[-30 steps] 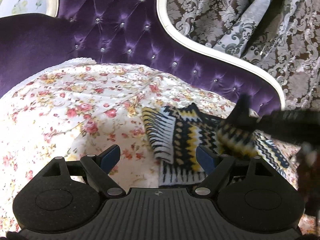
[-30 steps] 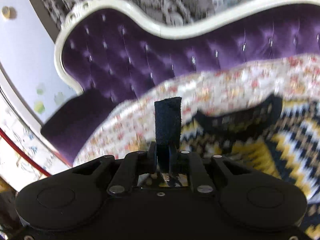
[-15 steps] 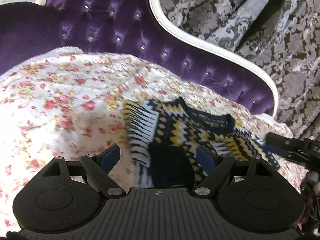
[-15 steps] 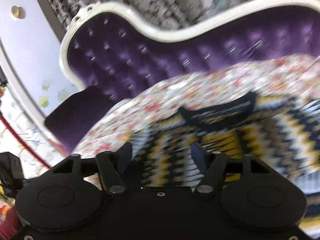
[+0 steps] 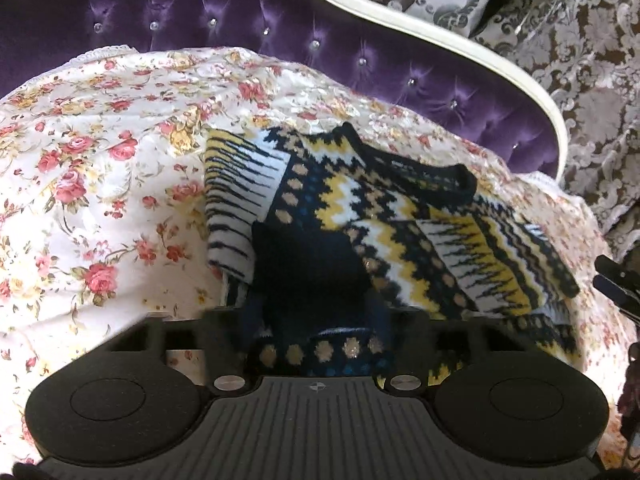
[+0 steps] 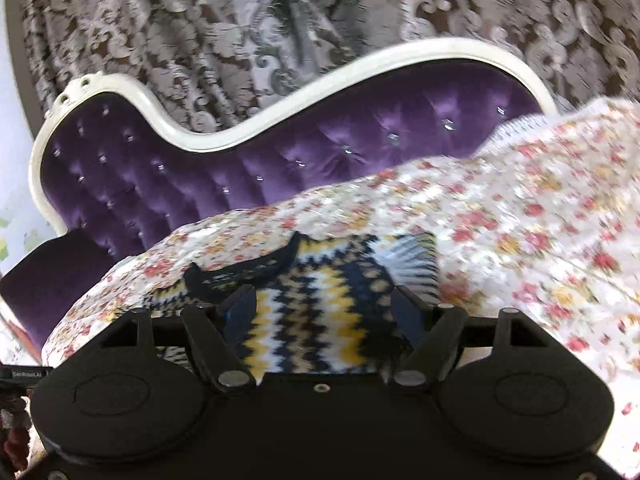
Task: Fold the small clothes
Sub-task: 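Move the left gripper to the sweater hem and close it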
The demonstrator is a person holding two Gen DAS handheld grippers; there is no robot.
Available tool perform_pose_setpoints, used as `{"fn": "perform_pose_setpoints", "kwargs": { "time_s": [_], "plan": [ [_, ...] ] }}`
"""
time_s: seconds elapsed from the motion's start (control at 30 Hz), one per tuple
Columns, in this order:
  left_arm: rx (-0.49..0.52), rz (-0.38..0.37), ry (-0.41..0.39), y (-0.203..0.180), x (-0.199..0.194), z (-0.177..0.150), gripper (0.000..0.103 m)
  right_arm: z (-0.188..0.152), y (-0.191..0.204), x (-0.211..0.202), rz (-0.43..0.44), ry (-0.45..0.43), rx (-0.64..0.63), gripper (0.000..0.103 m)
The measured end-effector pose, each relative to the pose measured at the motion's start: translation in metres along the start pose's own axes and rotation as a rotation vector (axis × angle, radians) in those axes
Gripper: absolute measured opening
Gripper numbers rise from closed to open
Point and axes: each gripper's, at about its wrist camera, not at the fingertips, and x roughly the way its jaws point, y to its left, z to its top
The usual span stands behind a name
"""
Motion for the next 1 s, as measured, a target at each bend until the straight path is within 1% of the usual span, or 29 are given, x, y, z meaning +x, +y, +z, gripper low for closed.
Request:
{"fn": "perform_pose_setpoints", "kwargs": {
  "time_s": [0.03,0.1,0.13,0.2,0.27,0.37,0.43,0.57,0.67,0.7,0.73,0.8,0.9,1.0],
  "plan": [
    [0.002,0.003,-0.002,-0.001,0.0,0.0,0.012,0.002,-0.004,0.0,0.011,0.0,0.027,0.077],
    [0.002,-0.01,-0.018,-0.002,-0.003,-0.001,0.01,0.005,-0.006,-0.003,0.019,-0.011,0.049,0.087],
    [0.008,-0.009,-0.029,-0.004,-0.005,0.0,0.01,0.006,-0.006,-0.005,0.011,-0.016,0.045,0.089],
    [0.023,-0.017,-0.067,-0.01,-0.015,0.005,0.01,0.006,-0.008,-0.006,-0.006,-0.016,0.034,0.098],
    [0.025,-0.046,-0.1,-0.016,-0.025,0.016,0.01,0.006,-0.01,-0.006,-0.037,-0.003,0.011,0.103],
    [0.027,-0.105,-0.152,-0.029,-0.039,0.038,0.009,0.003,-0.011,-0.006,-0.114,0.023,-0.053,0.103],
    [0.041,-0.136,-0.184,-0.042,-0.046,0.054,0.009,0.001,-0.01,-0.006,-0.165,0.038,-0.119,0.103],
    [0.078,-0.187,-0.253,-0.07,-0.06,0.089,0.009,-0.006,-0.003,-0.001,-0.239,0.086,-0.255,0.103],
    [0.086,-0.228,-0.293,-0.087,-0.069,0.107,0.009,-0.012,0.004,0.006,-0.256,0.11,-0.336,0.103],
    [0.096,-0.238,-0.31,-0.093,-0.073,0.113,0.008,-0.013,0.007,0.007,-0.257,0.11,-0.355,0.103],
    [0.106,-0.244,-0.324,-0.099,-0.077,0.118,0.003,-0.015,0.011,0.009,-0.254,0.111,-0.378,0.103],
    [0.129,-0.259,-0.356,-0.111,-0.086,0.13,0.003,-0.017,0.017,0.015,-0.263,0.118,-0.425,0.103],
    [0.173,-0.26,-0.36,-0.124,-0.092,0.14,0.003,-0.02,0.023,0.023,-0.28,0.13,-0.474,0.103],
    [0.221,-0.231,-0.321,-0.127,-0.084,0.135,0.007,-0.02,0.019,0.024,-0.289,0.135,-0.452,0.103]
  ]
}}
